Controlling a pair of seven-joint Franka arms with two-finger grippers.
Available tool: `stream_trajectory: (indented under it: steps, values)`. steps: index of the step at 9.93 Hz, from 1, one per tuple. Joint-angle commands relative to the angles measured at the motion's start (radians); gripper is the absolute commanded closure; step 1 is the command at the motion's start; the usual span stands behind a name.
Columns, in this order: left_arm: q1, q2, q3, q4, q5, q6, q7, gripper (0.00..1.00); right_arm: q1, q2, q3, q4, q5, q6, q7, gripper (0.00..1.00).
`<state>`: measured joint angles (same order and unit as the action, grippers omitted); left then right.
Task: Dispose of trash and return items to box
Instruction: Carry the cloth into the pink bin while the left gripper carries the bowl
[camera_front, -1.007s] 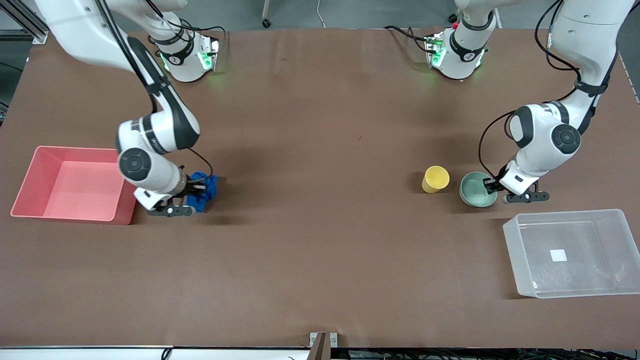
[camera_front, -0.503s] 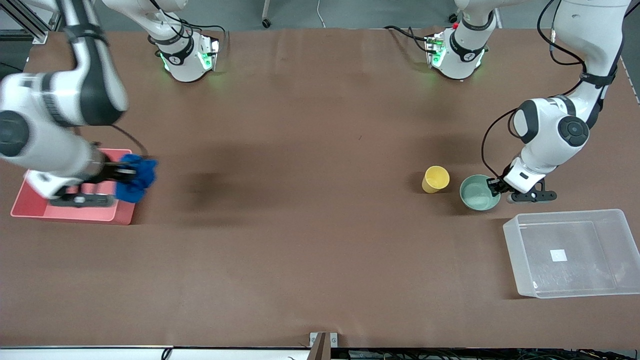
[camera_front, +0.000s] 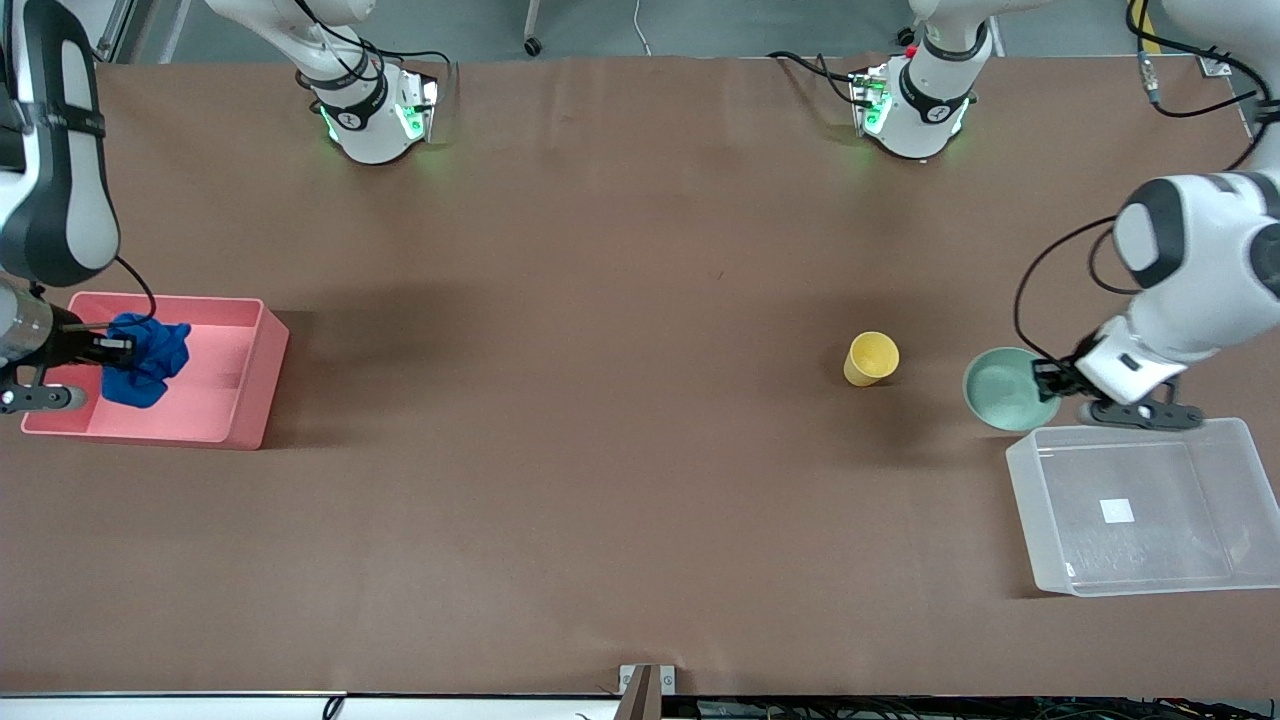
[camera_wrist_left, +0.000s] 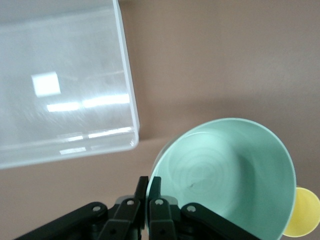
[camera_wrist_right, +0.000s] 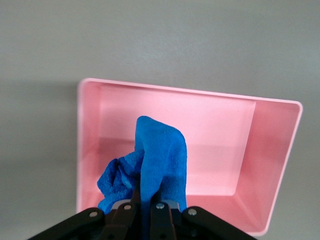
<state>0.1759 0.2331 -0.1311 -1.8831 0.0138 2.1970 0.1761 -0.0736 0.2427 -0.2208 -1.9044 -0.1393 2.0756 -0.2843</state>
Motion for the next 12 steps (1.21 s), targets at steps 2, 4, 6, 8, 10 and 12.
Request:
stream_trajectory:
  steps: [2, 4, 6, 8, 10, 12]
  values:
    - [0.063, 0.225, 0.008, 0.319, 0.003, -0.06, 0.106, 1.0, -0.038, 0.078, -0.002, -0.097, -0.016, 0.168, -0.028, 0.91]
    - [0.164, 0.363, 0.007, 0.479, -0.002, -0.065, 0.24, 1.0, -0.081, 0.116, -0.002, -0.122, -0.013, 0.256, -0.105, 0.49]
    - [0.175, 0.461, 0.042, 0.571, 0.0, -0.053, 0.266, 1.0, -0.075, 0.109, 0.001, -0.119, 0.0, 0.249, -0.099, 0.0]
    - [0.168, 0.529, 0.074, 0.572, 0.005, 0.022, 0.255, 1.0, 0.004, 0.005, -0.003, -0.07, 0.082, 0.096, -0.061, 0.0]
    - [0.163, 0.583, 0.073, 0.567, 0.006, 0.085, 0.208, 0.99, 0.072, -0.077, 0.007, 0.032, 0.093, -0.068, 0.122, 0.0]
    - [0.162, 0.623, 0.073, 0.562, 0.006, 0.145, 0.171, 0.96, 0.104, -0.095, 0.058, 0.216, 0.121, -0.299, 0.278, 0.0]
